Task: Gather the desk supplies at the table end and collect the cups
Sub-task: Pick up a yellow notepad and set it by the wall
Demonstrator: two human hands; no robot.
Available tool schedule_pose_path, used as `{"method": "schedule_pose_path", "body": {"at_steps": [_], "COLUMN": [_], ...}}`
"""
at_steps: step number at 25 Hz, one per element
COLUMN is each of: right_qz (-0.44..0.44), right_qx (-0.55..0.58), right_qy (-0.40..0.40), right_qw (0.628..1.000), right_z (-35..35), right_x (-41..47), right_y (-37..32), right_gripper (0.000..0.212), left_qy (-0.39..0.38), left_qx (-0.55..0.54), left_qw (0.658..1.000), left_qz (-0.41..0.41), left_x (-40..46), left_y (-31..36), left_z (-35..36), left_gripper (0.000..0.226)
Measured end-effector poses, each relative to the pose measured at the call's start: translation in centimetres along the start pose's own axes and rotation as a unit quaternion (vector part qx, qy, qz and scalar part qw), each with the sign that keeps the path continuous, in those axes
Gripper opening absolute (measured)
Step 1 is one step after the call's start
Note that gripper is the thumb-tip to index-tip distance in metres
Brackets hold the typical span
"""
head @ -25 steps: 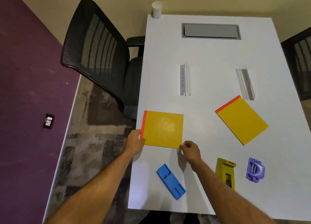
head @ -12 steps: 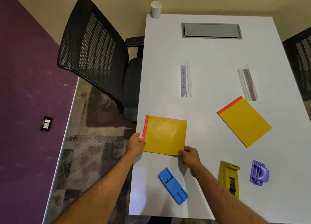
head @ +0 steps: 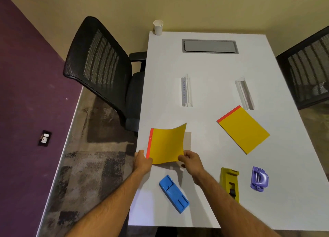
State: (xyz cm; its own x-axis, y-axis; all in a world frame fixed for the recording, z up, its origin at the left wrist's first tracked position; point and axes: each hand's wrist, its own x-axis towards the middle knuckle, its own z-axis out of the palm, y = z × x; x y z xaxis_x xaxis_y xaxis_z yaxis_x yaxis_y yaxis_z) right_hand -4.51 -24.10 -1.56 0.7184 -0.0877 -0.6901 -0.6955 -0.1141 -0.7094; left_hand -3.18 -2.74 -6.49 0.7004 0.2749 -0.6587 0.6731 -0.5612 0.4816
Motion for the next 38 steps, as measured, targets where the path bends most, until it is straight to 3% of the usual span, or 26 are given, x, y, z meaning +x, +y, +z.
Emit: {"method": "schedule_pose_path", "body": {"at_steps": [7, 15, 19, 22, 29, 32, 38], "right_qz": [0.038, 0.028, 0.083, 0.100, 0.064, 0.043, -0.009], "right_qx": [-0.085, -0.154, -0.113, -0.097, -0.072, -0.040, 0.022], "right_qy": [0.081, 0.155, 0.125, 0.100, 0.093, 0.105, 0.106], "right_qw": [0.992, 0.975, 0.982, 0.985, 0.991, 0.993, 0.994], "right_z": [-2.0, -1.2, -1.0, -1.1, -2.4, -4.9, -11.4], "right_x": [1.8, 3.2, 4.0, 4.4, 1.7, -0.9, -9.1], "right_y": [4.6, 4.1, 4.0, 4.5, 3.5, 2.6, 1.9], "right_gripper": [0.019, 0.034, 0.045, 0.032, 0.032, 0.040, 0.037], "left_qy": [0.031, 0.045, 0.051, 0.038, 0.013, 0.016, -0.037], "left_qx": [-0.011, -0.031, -0.068, -0.091, -0.123, -0.148, -0.190], "left_qw": [0.999, 0.998, 0.996, 0.995, 0.992, 0.986, 0.971], "left_qz": [-0.002, 0.015, -0.009, -0.012, 0.034, 0.072, 0.144], "left_x": [0.4, 0.7, 1.5, 1.9, -0.9, -3.7, -12.3], "left_y": [-0.4, -0.2, -0.3, -0.3, 1.9, 2.8, 2.7], "left_z": [1.6, 1.7, 1.7, 1.4, 0.2, -1.3, -2.3], "left_gripper": [0.061, 0.050, 0.039, 0.012, 0.018, 0.019, 0.022]}}
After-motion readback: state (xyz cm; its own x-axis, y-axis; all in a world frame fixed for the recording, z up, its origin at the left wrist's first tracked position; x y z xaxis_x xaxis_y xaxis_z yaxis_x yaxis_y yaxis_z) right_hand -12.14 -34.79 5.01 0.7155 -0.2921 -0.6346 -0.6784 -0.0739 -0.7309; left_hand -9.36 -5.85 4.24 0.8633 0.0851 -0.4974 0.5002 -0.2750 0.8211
